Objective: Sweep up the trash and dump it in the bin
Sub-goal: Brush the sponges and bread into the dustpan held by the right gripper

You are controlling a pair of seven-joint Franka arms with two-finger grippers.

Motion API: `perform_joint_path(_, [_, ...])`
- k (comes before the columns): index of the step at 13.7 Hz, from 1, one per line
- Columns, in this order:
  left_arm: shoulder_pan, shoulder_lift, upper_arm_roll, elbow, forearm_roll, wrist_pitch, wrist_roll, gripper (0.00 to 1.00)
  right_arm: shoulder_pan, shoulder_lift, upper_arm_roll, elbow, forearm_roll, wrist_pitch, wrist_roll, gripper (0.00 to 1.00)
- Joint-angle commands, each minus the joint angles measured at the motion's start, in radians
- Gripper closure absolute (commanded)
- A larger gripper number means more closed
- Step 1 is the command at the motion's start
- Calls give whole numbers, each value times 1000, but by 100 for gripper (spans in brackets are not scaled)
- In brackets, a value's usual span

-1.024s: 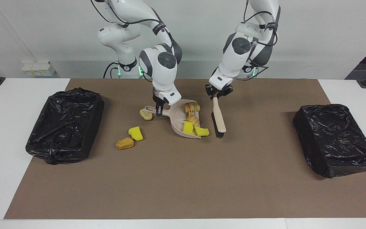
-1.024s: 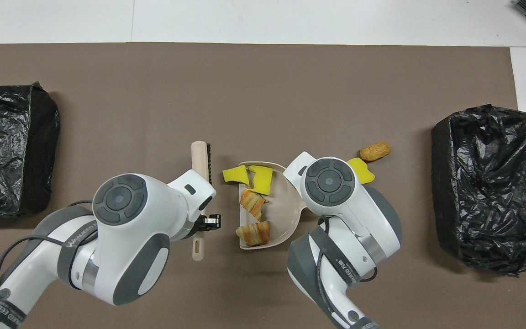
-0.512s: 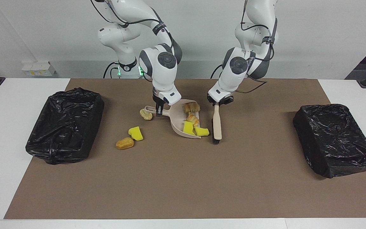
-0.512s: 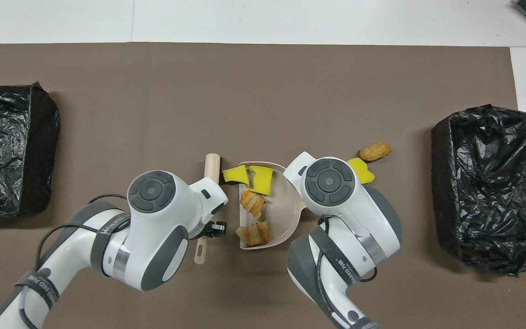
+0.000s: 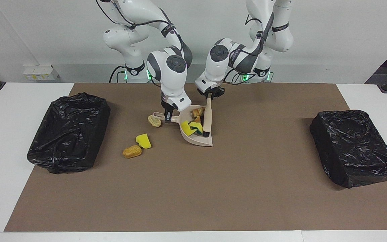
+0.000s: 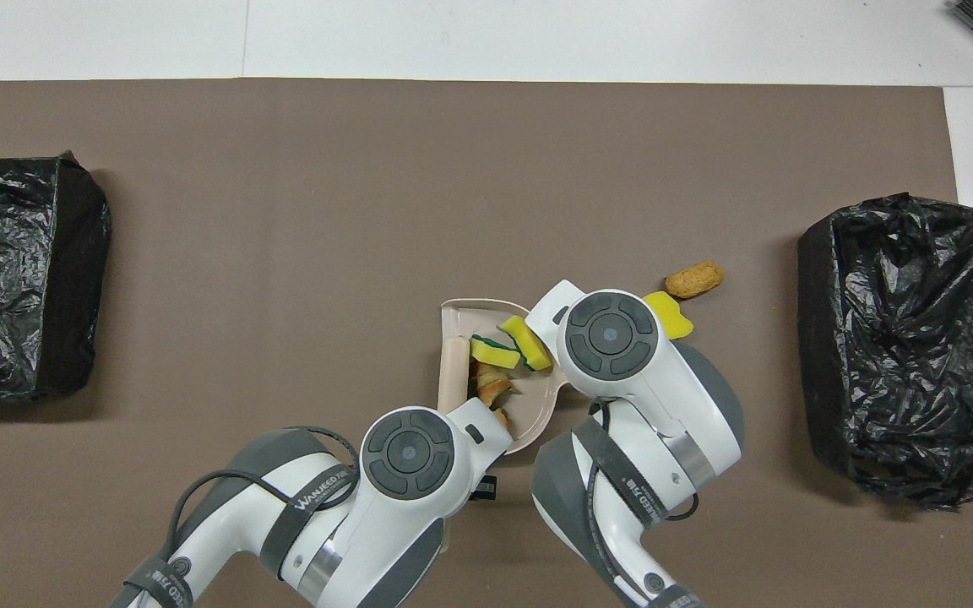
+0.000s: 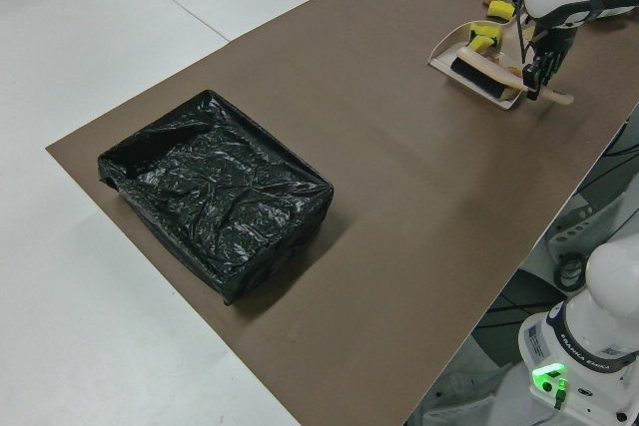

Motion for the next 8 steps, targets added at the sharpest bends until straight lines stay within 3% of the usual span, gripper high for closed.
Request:
perform_joint_path(1, [-1,-58,16,-18,2,-59,-98,100,-11,-24,7,-20,-11,-7,28,100])
perform_joint_path(8, [64,-115,25,-30,33,-185,-224,100,-32,-23,7,-21,-11,-6,22,100])
